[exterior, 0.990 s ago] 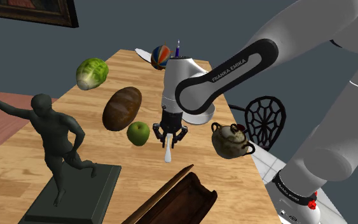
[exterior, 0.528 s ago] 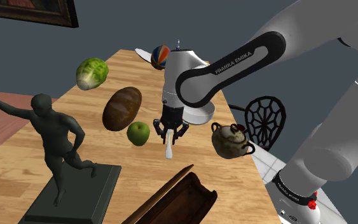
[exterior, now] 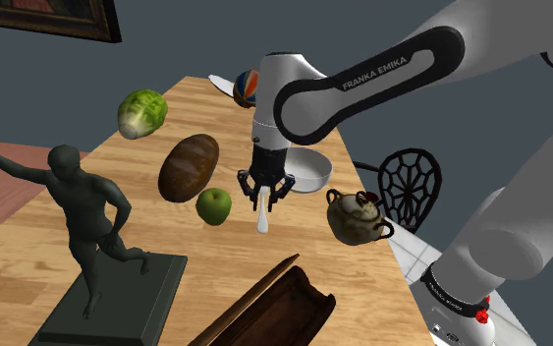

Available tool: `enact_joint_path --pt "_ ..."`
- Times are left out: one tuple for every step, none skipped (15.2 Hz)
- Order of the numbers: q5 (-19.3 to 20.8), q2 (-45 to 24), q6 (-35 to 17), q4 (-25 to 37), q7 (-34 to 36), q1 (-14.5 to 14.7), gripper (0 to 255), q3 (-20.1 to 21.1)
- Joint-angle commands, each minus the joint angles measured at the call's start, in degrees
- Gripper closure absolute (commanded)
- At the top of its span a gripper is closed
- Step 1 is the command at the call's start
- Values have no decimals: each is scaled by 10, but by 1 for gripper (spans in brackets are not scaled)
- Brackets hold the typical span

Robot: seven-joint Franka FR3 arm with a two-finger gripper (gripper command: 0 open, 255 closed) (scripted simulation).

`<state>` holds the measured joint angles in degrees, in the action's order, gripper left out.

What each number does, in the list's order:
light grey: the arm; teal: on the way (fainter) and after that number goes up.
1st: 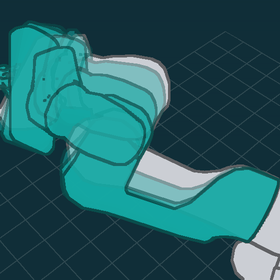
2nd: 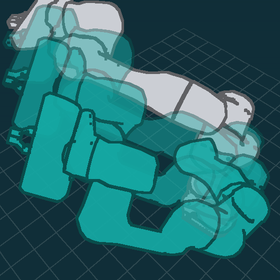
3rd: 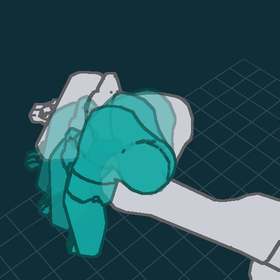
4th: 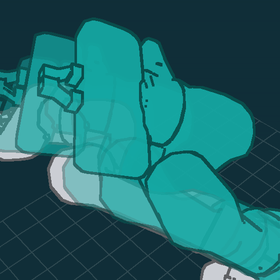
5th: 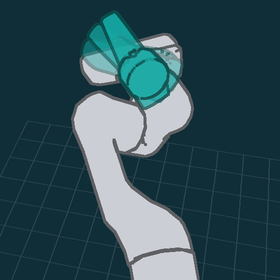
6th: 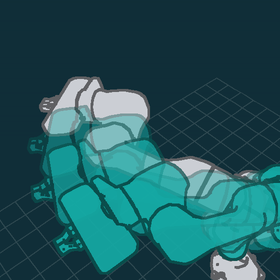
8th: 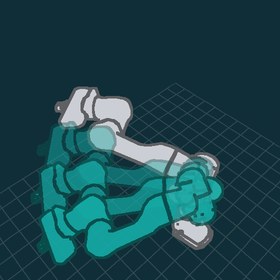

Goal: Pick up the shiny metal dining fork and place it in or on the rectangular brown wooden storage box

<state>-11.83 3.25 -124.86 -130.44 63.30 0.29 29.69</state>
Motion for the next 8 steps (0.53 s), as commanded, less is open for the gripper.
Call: enact_joint_path --pt "-4 11 16 6 -2 0 255 -1" --pt "-5 15 24 10 -2 0 255 -2" --pt "-7 19 32 14 -2 -1 255 -3" --pt "-8 23 40 18 -3 -1 255 -3" --pt "-9 27 48 23 -3 -1 255 -4" --pt "-10 31 56 27 -3 -1 255 -5" --pt "-11 35 64 32 -3 -1 255 -6" --pt "-11 38 72 36 -3 -1 255 -6"
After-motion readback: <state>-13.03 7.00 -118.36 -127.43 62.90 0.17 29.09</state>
